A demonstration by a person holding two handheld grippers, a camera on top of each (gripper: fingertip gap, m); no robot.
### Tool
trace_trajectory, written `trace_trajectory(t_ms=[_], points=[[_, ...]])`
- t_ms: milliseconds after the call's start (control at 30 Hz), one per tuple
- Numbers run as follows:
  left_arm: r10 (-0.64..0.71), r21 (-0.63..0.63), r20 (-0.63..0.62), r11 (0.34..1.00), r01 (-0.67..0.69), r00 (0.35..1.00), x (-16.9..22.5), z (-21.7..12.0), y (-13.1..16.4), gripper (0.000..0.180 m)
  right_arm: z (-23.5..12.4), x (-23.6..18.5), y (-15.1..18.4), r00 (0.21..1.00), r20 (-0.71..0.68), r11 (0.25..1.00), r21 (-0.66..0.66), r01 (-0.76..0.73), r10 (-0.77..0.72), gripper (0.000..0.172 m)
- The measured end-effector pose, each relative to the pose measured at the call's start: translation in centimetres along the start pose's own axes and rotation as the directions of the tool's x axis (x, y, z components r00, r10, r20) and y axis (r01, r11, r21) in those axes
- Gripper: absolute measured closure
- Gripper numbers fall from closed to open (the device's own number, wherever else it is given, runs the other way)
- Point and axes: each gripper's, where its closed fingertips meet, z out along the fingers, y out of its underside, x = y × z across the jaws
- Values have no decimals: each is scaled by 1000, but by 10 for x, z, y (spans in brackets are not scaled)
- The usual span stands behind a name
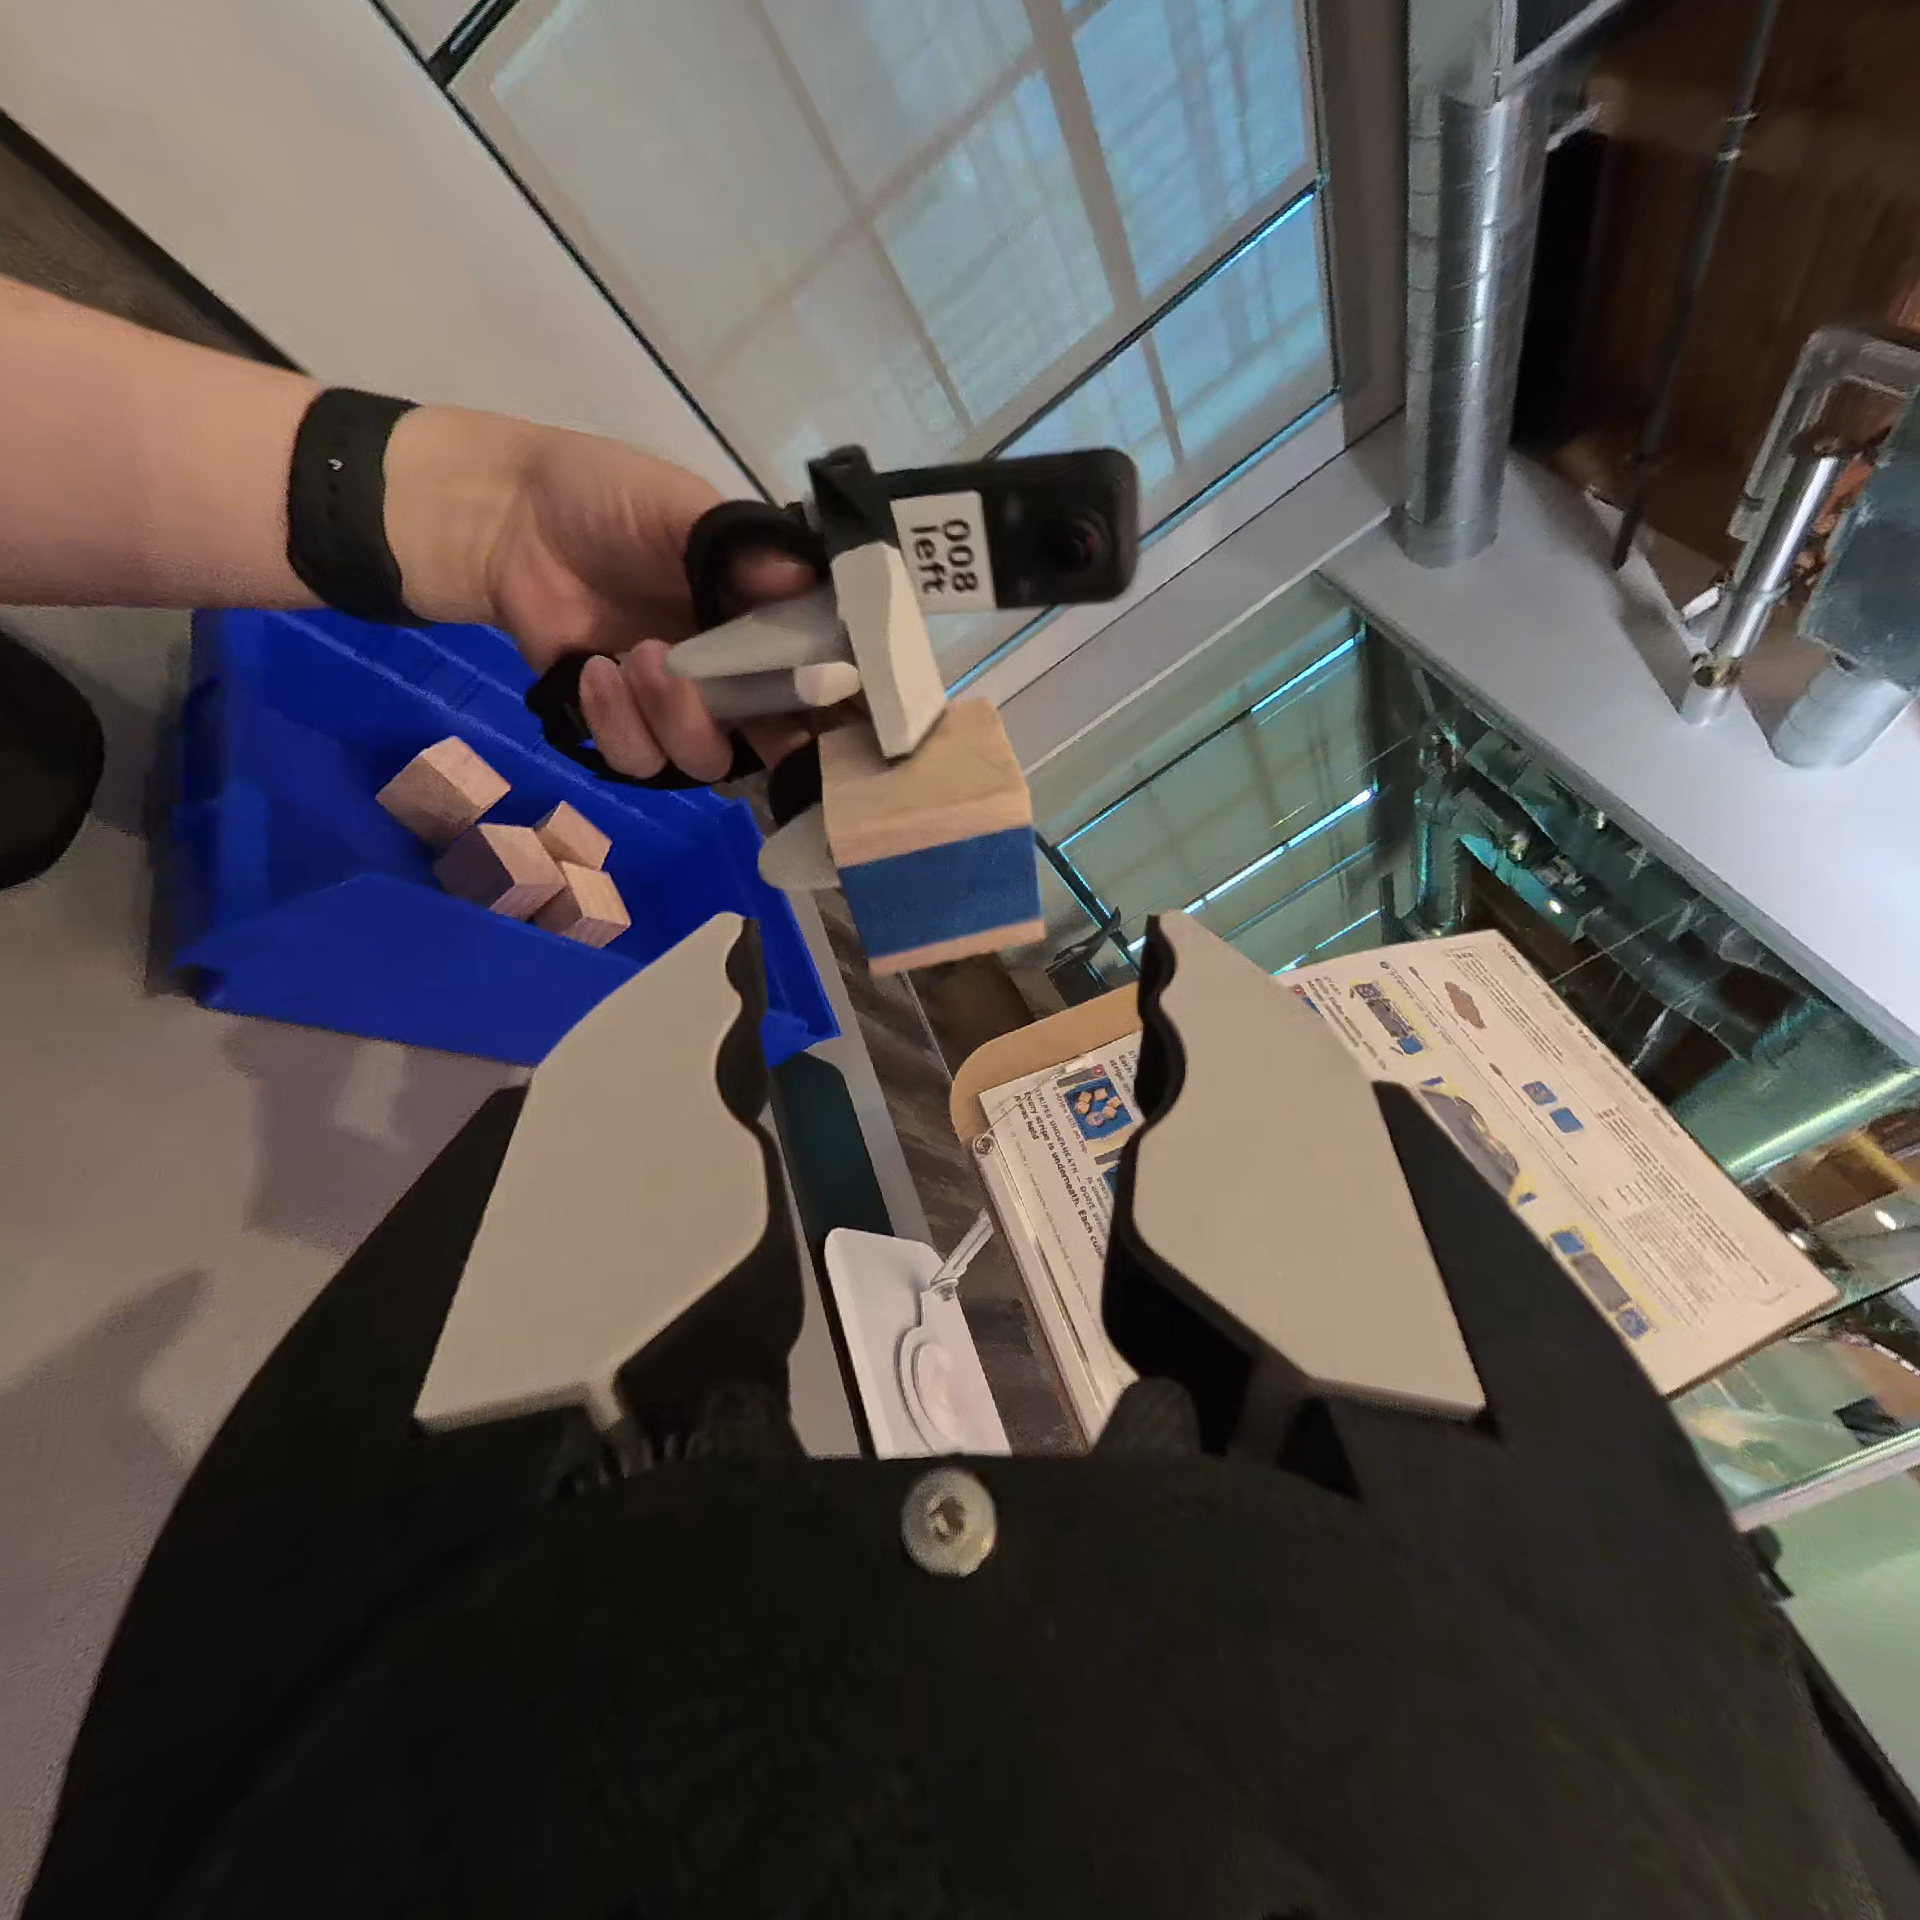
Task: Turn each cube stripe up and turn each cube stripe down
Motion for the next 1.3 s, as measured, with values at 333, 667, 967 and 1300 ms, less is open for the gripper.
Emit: trace_trajectory(t_ms=[333, 667, 967, 1300], points=[[-42, -55, -49, 998, 39, 998, -4, 25, 16, 136, 4, -14, 12, 998, 62, 998, -47, 33, -30, 125], [61, -19, 258, 998, -58, 964, -23, -38, -7, 137, -90, 81, 144, 820, -163, 620, -578, -530, 549, 126], [108, -80, 509, 994, -78, 854, -40, -84, -6, 143, -200, -3, 312, 381, -630, -360, -735, -575, 677, 126], [131, -159, 526, 986, -54, 840, -45, -82, 6, 144, -220, -36, 344, 422, -720, -544, -693, -474, 551, 126]])
